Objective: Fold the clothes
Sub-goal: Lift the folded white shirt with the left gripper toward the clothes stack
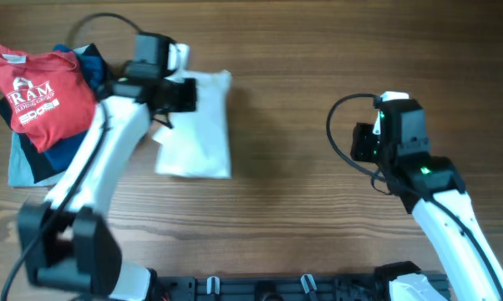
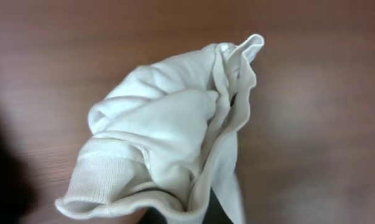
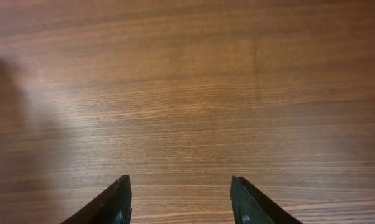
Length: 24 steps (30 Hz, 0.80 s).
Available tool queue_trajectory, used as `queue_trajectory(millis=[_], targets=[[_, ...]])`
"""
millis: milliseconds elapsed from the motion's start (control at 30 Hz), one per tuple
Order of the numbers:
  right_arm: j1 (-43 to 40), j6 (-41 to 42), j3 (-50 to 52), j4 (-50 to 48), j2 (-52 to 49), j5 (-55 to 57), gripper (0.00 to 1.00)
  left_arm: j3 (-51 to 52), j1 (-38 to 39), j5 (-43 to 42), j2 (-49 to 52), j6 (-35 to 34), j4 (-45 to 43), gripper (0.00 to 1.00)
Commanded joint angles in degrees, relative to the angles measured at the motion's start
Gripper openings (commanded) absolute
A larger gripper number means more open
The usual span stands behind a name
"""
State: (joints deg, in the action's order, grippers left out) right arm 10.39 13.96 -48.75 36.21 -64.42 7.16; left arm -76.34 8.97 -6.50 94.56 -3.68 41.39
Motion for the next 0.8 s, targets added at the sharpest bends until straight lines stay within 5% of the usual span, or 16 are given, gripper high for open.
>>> queue_trajectory(millis=[0,767], targets=[[-0.2,-1.11,-1.18,1.03,1.95,1.22,0.52,-0.15,-3.52,9.25,-5.55,2.1,-0.22,0.04],[-0.2,-1.07,-1.18,3.37,-0.28,1.22,0.52,-11.32,-24.39,12.57,-10.64,6.27,-7.87,0.04]])
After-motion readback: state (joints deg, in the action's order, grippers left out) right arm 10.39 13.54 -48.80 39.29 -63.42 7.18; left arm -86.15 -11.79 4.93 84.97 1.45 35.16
